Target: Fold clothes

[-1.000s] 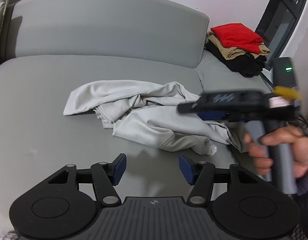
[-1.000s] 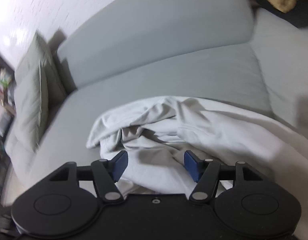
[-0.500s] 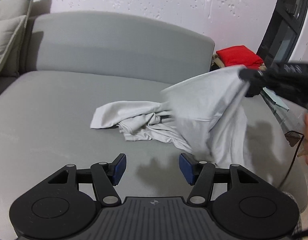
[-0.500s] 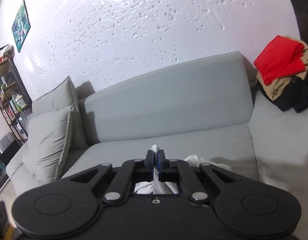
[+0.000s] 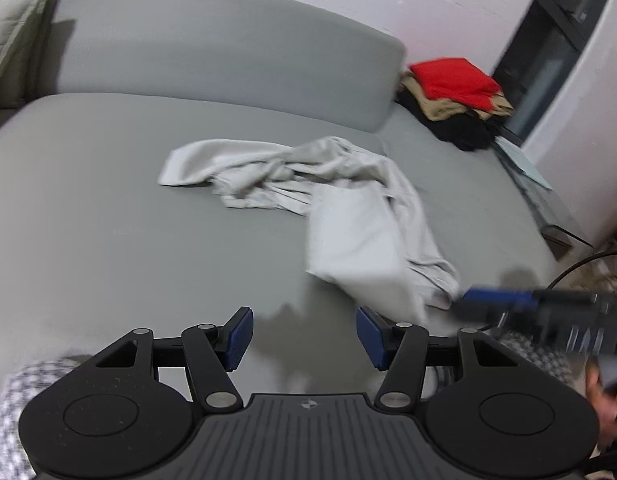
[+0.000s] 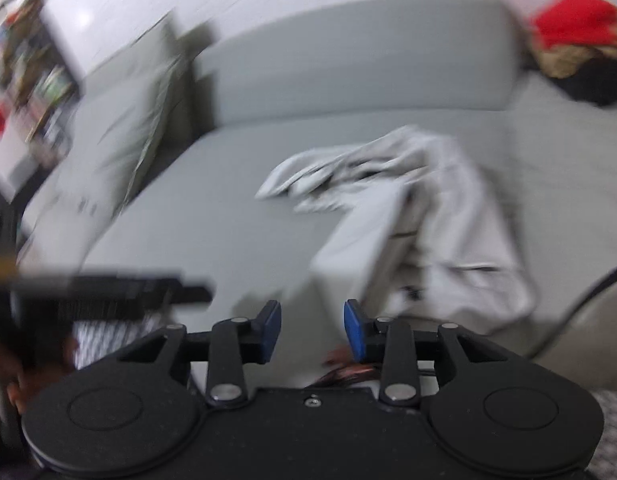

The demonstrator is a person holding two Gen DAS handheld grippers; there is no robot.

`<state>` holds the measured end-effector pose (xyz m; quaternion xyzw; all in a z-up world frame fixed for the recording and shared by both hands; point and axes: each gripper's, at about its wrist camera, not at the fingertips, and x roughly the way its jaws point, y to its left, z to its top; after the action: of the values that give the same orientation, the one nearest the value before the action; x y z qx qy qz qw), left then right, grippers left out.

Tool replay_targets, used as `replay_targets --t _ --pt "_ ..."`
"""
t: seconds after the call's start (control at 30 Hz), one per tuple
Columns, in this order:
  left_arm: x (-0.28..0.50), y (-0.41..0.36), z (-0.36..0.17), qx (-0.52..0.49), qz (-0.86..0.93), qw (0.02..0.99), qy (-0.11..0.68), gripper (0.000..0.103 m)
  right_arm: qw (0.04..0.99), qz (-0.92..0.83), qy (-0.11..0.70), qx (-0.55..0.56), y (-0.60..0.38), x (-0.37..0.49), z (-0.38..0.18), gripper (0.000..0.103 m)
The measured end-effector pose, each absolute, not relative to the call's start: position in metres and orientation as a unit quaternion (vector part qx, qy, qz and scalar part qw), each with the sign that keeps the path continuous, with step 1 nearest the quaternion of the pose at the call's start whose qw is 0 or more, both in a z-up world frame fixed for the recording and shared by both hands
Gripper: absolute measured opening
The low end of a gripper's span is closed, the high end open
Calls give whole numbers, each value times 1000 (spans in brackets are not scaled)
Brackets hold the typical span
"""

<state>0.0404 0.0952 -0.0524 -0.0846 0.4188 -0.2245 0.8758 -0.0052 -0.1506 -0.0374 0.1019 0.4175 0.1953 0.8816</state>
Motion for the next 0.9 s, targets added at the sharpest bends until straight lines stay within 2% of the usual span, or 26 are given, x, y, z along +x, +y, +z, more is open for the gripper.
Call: replay_targets --t 0.07,0.23,0.33,0.6,0.7,0.73,0.9 --pt "45 79 -47 -71 -250 872 415 46 884 157 412 157 -182 -5 -33 35" --pt "69 21 -39 -28 -275 867 414 47 856 101 406 305 -249 -10 -45 41" --pt "91 -8 -49 -33 -267 856 442 45 856 69 401 318 -261 -11 -61 45" --pt "131 -40 -71 -14 -195 849 490 33 847 59 394 353 -274 -20 -76 52" --pt "138 -46 -80 15 -180 846 502 16 845 54 393 359 -278 -24 -76 54" --pt "138 -45 -82 15 -176 846 502 2 844 52 393 361 -278 -24 -77 54" --pt "127 -12 -71 -14 -144 874 464 0 840 47 398 367 -280 -22 -84 54"
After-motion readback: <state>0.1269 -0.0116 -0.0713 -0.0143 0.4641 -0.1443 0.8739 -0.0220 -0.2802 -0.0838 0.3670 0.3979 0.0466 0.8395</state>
